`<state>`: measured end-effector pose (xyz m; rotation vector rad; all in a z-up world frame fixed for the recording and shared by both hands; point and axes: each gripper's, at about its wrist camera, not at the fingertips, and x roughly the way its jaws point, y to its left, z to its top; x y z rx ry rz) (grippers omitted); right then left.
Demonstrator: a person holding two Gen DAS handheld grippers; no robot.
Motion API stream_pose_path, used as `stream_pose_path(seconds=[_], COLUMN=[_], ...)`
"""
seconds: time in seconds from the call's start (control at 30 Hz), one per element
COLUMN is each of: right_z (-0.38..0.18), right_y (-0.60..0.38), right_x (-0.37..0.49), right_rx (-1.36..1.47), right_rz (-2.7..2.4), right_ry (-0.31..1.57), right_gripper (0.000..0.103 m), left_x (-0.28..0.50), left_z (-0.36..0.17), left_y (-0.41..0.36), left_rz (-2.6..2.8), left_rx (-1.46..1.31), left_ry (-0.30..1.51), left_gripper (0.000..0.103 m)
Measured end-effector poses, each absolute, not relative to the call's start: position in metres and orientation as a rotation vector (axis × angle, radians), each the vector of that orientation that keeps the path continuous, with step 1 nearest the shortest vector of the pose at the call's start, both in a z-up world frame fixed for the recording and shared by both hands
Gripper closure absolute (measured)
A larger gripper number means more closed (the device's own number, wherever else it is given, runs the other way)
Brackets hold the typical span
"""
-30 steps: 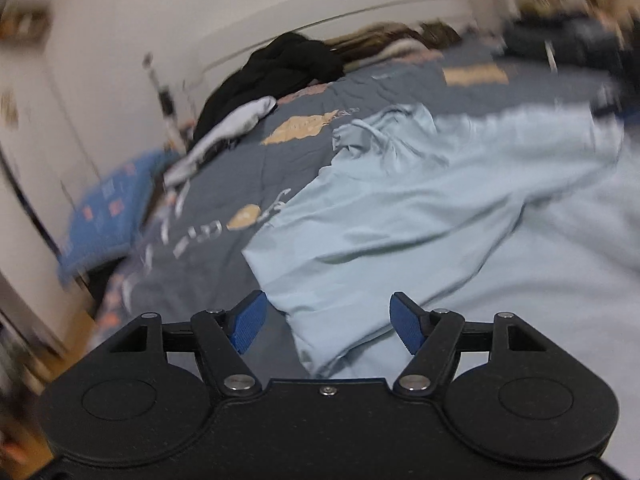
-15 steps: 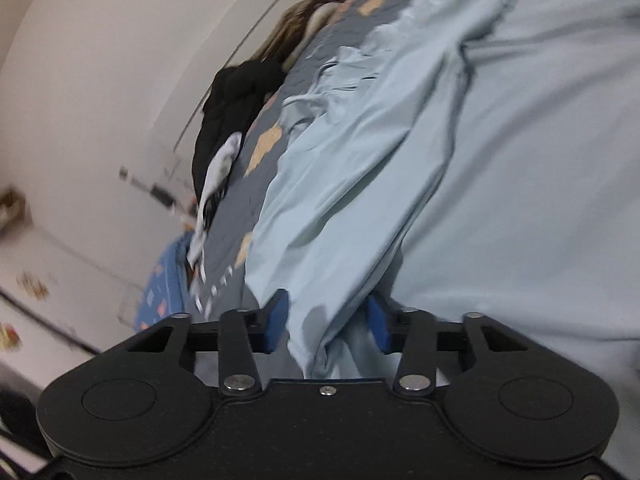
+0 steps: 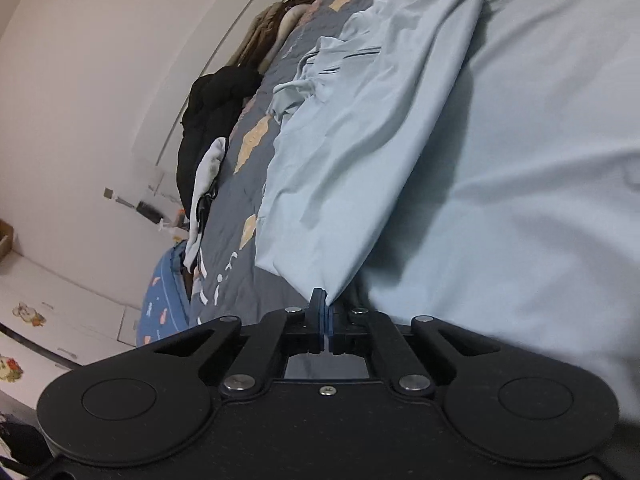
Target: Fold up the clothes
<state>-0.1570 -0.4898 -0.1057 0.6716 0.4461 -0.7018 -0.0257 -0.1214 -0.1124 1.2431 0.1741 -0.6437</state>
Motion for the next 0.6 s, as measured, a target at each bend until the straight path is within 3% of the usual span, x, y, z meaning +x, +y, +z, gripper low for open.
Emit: stream_pose_path(seconds=[0.13, 0.27, 0.43, 0.6], right_z=[-0.1, -0.088, -0.078, -0.082], right_y=[-0.487, -0.488, -0.489, -0.496], right_x=[-0.156, -0.16, -0.163, -0.165], right_rx=[0.666, 0.669, 0.644, 0.65], right_rz=[-0.704, -0.701, -0.701, -0.724], right_ry=[0.446, 0.418, 0.393, 0.423], right_gripper=[0.046, 0.046, 0.046, 0.046], left_x=[-0.036, -0.03, 0.034, 0.081], left_z=[-0.098, -0.046, -0.002, 0.006], left_y=[-0.122, -0.113, -0.133, -0.183], left_rz=[-0.685, -0.861, -0.893, -0.971], left_rx=[1.177, 0.881, 0.665, 0.613], left_ry=[0.216, 0.35, 0.449, 0.547], left_gripper=[0.093, 0.059, 0.058, 0.061])
